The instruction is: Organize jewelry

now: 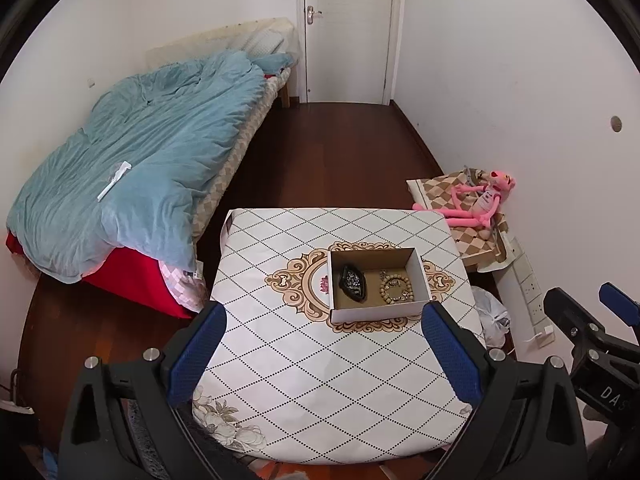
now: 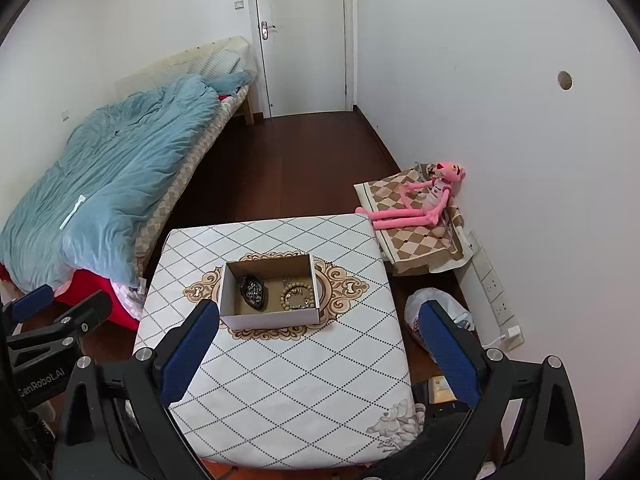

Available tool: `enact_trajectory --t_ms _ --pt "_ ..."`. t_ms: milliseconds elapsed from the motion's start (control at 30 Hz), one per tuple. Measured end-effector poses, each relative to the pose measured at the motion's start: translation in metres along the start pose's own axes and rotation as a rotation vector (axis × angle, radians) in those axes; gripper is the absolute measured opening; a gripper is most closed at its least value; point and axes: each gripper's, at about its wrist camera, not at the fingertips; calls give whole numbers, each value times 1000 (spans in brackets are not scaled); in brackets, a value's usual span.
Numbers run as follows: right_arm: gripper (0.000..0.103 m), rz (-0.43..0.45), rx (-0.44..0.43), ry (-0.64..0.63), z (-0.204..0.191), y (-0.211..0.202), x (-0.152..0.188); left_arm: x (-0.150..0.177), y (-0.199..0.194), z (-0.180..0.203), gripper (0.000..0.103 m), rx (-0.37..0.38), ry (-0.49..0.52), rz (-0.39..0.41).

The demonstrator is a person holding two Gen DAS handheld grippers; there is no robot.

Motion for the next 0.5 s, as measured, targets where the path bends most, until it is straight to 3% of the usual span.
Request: enact_trajectory --t_ms 500 --pt "102 -103 48 -35 -3 82 -25 -18 68 16 100 -32 27 -111"
Point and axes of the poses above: each gripper's, at about its wrist camera, not at the fingertips, and y roughly the way its jaws point, z to its right, x to its underside, and after that the axes turned 1 degree about y, right-handed
